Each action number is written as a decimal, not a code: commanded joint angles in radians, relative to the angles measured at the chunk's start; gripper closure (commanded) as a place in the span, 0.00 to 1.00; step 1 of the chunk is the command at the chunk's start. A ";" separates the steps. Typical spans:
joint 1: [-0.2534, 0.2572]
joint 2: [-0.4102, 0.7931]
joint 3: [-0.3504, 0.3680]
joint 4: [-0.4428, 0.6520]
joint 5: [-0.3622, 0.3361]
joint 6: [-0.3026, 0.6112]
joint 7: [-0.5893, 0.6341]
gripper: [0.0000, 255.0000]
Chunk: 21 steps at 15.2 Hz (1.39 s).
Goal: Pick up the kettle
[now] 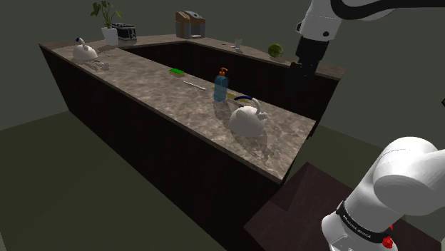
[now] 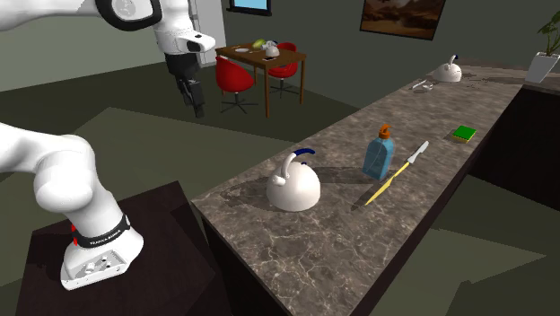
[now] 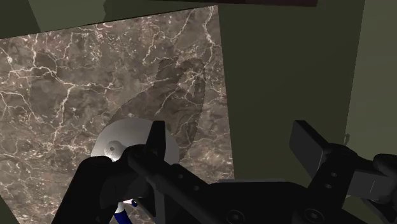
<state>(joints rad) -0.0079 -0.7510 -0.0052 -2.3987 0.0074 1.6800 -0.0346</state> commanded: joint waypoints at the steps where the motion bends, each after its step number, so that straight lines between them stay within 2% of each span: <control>1: 0.000 0.000 0.000 0.000 0.000 0.000 0.000 0.00; 11: -0.014 0.330 -0.121 0.105 -0.031 0.239 -0.182 0.00; 21: -0.021 0.707 -0.208 0.351 0.039 0.376 -0.377 0.00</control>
<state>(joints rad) -0.0259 -0.0921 -0.2036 -2.0822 0.0337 2.0419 -0.3847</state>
